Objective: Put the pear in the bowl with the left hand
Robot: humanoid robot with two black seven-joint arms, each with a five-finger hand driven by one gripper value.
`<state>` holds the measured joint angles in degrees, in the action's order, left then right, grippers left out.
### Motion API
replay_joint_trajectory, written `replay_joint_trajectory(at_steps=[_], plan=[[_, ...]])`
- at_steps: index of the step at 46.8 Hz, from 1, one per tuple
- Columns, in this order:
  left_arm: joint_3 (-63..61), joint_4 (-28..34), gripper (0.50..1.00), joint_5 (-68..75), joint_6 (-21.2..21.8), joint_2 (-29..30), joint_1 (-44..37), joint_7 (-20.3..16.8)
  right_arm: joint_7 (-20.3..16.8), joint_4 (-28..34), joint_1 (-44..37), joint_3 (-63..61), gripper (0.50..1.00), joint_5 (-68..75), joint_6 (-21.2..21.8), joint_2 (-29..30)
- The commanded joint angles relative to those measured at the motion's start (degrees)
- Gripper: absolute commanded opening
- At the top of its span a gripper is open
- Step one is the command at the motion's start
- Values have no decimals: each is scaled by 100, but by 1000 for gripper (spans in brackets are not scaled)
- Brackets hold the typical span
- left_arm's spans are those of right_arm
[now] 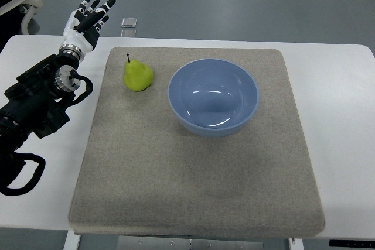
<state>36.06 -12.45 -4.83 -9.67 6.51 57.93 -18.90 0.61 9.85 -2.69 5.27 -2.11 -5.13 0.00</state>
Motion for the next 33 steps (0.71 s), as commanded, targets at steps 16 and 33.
replay_joint_trajectory(at_steps=[16,33], plan=[[6,41,994,-18,79,-9,-1,-219,1,-1,-3,0,924,0,3,0],[-169,-12,994,35,44,26,8,-175,1,-1,6,0,924,0,-6,0]])
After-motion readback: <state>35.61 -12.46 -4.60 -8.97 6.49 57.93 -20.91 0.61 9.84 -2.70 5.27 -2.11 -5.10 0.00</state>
